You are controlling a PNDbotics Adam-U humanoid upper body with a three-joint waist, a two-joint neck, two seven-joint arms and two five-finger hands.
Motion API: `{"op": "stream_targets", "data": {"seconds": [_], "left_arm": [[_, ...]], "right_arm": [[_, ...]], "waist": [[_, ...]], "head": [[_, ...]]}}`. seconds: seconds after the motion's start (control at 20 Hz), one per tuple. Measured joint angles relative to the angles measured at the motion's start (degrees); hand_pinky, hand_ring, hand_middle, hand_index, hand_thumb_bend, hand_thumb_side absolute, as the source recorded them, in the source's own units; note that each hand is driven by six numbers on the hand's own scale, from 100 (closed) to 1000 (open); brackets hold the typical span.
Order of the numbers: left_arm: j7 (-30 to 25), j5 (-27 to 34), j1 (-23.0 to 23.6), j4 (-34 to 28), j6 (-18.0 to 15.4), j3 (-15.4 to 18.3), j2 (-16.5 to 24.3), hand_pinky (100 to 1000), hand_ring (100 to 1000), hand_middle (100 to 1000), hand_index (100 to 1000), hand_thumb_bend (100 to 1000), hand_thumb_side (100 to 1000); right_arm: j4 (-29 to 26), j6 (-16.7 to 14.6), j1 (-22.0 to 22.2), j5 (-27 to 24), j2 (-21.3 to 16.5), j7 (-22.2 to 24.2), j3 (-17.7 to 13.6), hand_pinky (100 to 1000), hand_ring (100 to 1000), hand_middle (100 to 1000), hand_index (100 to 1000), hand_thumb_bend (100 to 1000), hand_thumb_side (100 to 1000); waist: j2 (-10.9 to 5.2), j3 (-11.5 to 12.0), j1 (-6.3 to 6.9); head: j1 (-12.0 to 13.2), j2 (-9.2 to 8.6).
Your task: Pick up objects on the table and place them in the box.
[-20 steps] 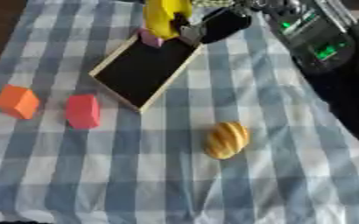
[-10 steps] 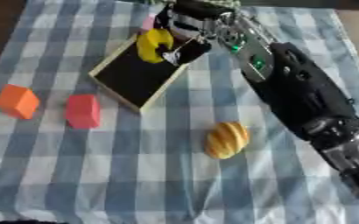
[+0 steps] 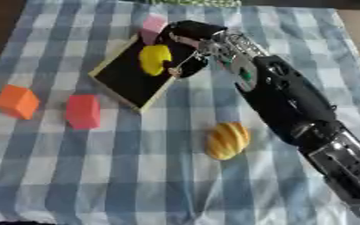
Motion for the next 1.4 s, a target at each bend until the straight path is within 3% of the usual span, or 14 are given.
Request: {"op": "stream_targets", "data": {"seconds": [0.15, 0.3, 0.45, 0.5, 0.55, 0.7, 0.8, 0.95, 1.05, 1.2, 1.4], "left_arm": [[-0.1, 0.0, 0.0, 0.0, 0.1, 0.0, 0.0, 790, 768, 653, 788, 100, 631], [-0.1, 0.0, 0.0, 0.0, 0.1, 0.0, 0.0, 790, 769, 654, 788, 100, 632], [-0.2, 0.0, 0.0, 0.0, 0.2, -0.1, 0.0, 790, 769, 654, 788, 100, 631], [-0.2, 0.0, 0.0, 0.0, 0.2, -0.1, 0.0, 790, 769, 655, 788, 100, 631], [-0.2, 0.0, 0.0, 0.0, 0.2, -0.1, 0.0, 790, 770, 655, 788, 100, 631], [-0.2, 0.0, 0.0, 0.0, 0.2, -0.1, 0.0, 791, 770, 655, 788, 100, 631], [-0.2, 0.0, 0.0, 0.0, 0.2, -0.1, 0.0, 791, 770, 656, 788, 100, 632], [0.0, -0.1, 0.0, 0.0, 0.2, 0.1, 0.1, 790, 771, 656, 788, 100, 631], [0.1, -0.1, 0.0, 0.0, 0.2, 0.1, 0.1, 790, 771, 656, 788, 100, 630], [0.1, -0.2, 0.0, 0.0, 0.2, 0.1, 0.1, 791, 772, 657, 789, 100, 626], [0.2, -0.2, 0.0, 0.0, 0.1, 0.1, 0.4, 791, 772, 657, 788, 100, 629]], "right_arm": [[-0.2, 1.5, 0.0, 2.5, 0.0, 0.4, 0.0, 981, 1000, 905, 955, 100, 253], [-1.3, 3.2, 0.5, 4.6, 0.0, 0.7, -0.2, 973, 1000, 884, 947, 100, 180], [-4.1, 5.0, 1.1, 4.3, -0.6, 0.0, -0.9, 958, 1000, 859, 938, 100, 185], [-5.8, 5.6, 1.3, 3.5, -1.1, -0.3, -1.3, 952, 1000, 852, 935, 100, 340], [-7.9, 6.2, 1.6, 2.3, -1.9, -0.5, -1.7, 949, 1000, 847, 934, 100, 185], [-16.7, 7.7, 3.9, -3.8, -6.4, -0.1, -2.9, 941, 1000, 834, 929, 100, 178], [-24.7, 8.4, 7.6, -8.8, -11.2, 0.6, -3.8, 939, 1000, 828, 925, 100, 166], [-38.0, 9.7, 16.4, -15.4, -20.0, 1.1, -5.9, 937, 1000, 826, 921, 100, 153], [-44.0, 9.3, 22.4, -18.1, -25.0, 0.5, -7.4, 936, 1000, 825, 910, 100, 160], [-47.6, 6.6, 29.1, -19.2, -29.9, -1.2, -8.9, 937, 1000, 835, 916, 100, 146], [-48.6, 1.9, 34.9, -18.1, -32.8, -3.6, -9.6, 939, 1000, 845, 919, 100, 190]], "waist": [[0.0, -0.1, 0.0], [0.0, -0.2, 0.0], [0.0, -0.5, 0.0], [0.0, -0.6, 0.0], [0.0, -0.7, 0.0], [0.0, -1.0, -0.03], [0.0, -1.4, -0.27], [0.0, -2.0, -0.46], [0.0, -2.6, -0.46], [0.0, -3.0, -0.46], [0.0, -3.3, -0.46]], "head": [[0.0, 0.0], [0.0, 0.0], [0.1, 0.0], [0.2, 0.0], [0.4, 0.0], [0.9, 0.0], [1.4, 0.0], [2.3, 0.0], [2.9, 0.0], [3.3, 0.0], [3.6, 0.0]]}}
